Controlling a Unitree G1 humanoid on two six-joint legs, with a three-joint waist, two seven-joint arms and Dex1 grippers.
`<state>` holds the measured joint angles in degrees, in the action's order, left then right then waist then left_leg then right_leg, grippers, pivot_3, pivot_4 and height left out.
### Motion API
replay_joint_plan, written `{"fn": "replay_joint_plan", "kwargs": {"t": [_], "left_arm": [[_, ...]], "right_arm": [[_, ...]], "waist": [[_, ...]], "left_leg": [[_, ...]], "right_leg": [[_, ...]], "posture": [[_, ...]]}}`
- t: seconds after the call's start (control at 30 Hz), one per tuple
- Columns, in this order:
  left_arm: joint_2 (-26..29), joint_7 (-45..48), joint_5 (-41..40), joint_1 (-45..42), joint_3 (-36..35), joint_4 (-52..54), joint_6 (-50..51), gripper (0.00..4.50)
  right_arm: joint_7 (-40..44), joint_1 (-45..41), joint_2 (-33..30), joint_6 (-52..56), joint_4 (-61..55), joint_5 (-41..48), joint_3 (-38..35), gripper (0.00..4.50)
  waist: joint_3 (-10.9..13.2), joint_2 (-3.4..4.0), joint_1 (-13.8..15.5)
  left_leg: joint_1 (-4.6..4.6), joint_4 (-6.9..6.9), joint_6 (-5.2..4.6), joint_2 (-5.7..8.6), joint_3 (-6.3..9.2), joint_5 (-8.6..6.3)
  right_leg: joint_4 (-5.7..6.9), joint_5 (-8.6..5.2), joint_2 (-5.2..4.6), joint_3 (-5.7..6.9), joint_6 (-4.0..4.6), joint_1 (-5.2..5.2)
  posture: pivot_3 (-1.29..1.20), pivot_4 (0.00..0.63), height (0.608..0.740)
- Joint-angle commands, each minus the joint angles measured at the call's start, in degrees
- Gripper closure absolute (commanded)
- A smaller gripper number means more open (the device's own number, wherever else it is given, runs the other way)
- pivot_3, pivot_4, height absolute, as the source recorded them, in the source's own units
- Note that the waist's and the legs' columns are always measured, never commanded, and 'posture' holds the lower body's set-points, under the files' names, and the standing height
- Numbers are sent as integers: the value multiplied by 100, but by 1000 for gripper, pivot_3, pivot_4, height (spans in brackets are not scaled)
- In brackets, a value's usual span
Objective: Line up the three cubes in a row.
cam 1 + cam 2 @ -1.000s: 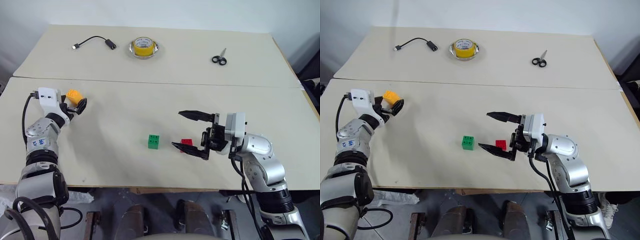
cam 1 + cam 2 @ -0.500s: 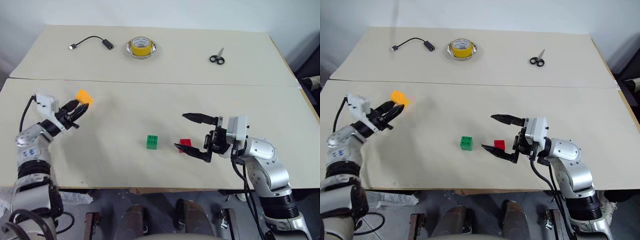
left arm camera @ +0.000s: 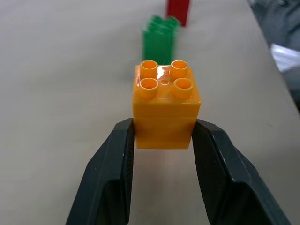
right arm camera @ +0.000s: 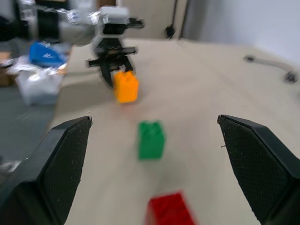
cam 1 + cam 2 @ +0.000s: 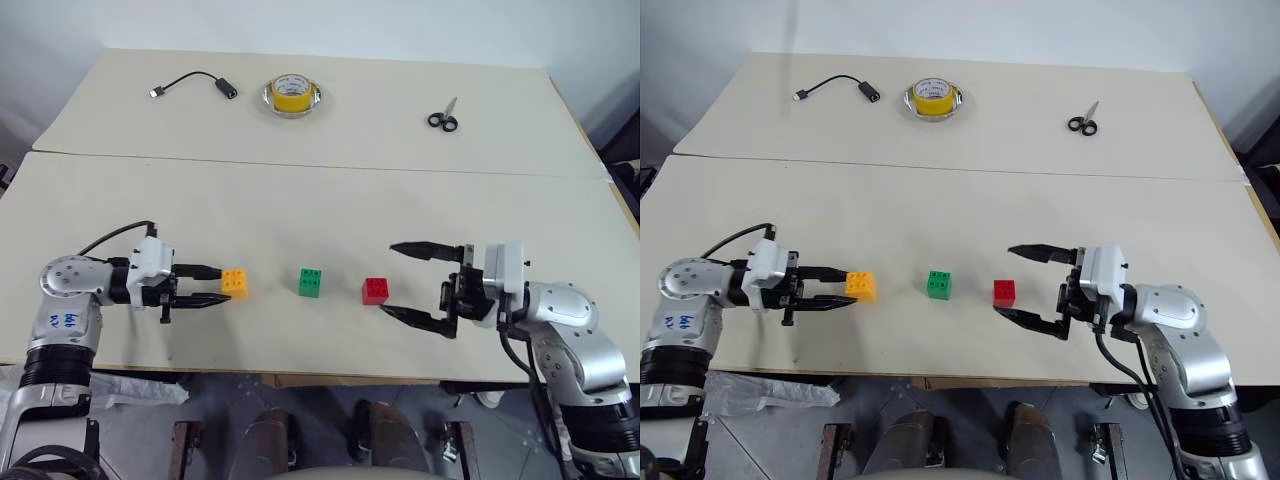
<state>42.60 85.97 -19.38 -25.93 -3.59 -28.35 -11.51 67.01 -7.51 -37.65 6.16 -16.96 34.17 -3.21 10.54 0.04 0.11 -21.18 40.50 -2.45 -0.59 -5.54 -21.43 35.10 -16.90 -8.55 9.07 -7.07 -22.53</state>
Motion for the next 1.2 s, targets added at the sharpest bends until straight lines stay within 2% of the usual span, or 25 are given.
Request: {"fn": "replay_joint_plan", "kwargs": {"t": [0.03, 0.2, 0.4, 0.5, 0.6, 0.7, 0.73, 0.87, 0.97, 1.07, 1.2], "left_arm": [[-130, 274, 123, -358, 152, -374, -318, 3011], [-318, 476, 366, -973, 440, -1262, -815, 3011], [-231, 652, 364, -1139, 691, -1580, -816, 3011], [-43, 653, 125, -1077, 868, -1244, -219, 2066], [61, 653, 1, -903, 743, -931, -72, 1196], [284, 363, -352, -416, 270, -427, 146, 228], [374, 238, -482, -205, 75, -219, 231, 28], [780, -309, -770, 758, -838, 643, 326, 28], [915, -454, -931, 1096, -1226, 1014, 541, 28], [982, -585, -1019, 1373, -1548, 1290, 726, 28], [1026, -728, -895, 1468, -1584, 1431, 941, 28]], "right_arm": [[227, 145, -196, 93, -233, 232, -192, 0], [348, 512, -371, 133, -206, 215, -331, 0], [357, 640, -355, 113, -183, 214, -401, 0], [385, 653, -348, 100, -131, 205, -412, 0], [420, 642, -336, 55, -42, 191, -442, 0], [488, 594, -378, -14, 113, 231, -612, 0], [531, 585, -403, -46, 168, 253, -693, 0], [939, 502, -933, 144, 443, 377, -1144, 0], [1229, 338, -1231, 69, 760, 294, -1258, 0], [1414, 185, -1375, 74, 913, 297, -1276, 0], [1464, 53, -1304, 88, 977, 254, -1128, 0]], "waist": [[0, 0, -3], [-1, -2, 23], [-1, -2, -13], [-1, -2, -11], [-1, -2, -13], [-1, -2, -13], [0, -1, -23], [5, 6, -30], [5, 7, 12], [7, 9, 52], [7, 10, 70]], "left_leg": [[0, 0, 0, 0, 0, 0], [-1, 4, -1, 2, 2, 0], [0, 4, -1, -2, 0, -1], [0, 11, -2, -2, 1, -1], [-2, 11, -2, -3, 3, -1], [-2, 13, -2, -4, 4, -1], [-2, 13, -2, -4, 4, -1], [-1, 11, -2, -11, 4, -2], [3, 15, -4, -11, 10, -3], [1, 34, -9, -11, 15, -7], [-1, 34, -8, -12, 12, -11]], "right_leg": [[0, 0, 0, 0, 0, 0], [2, 0, 0, 4, 0, 1], [4, 0, 2, 2, 0, 0], [7, 0, 1, 1, 0, 1], [6, 0, 1, 1, 0, 0], [7, 0, 1, 1, 0, 1], [7, 0, 0, 0, 0, 1], [4, 0, 0, -2, 0, -1], [4, 0, -3, 0, 1, 10], [9, 0, -6, 1, 1, 13], [9, 0, -5, 0, 1, 11]], "posture": [[0, 150, 740], [0, 150, 740], [0, 150, 740], [0, 150, 740], [0, 150, 740], [0, 150, 740], [0, 150, 740], [0, 150, 740], [0, 150, 740], [0, 150, 740], [0, 150, 740]]}}
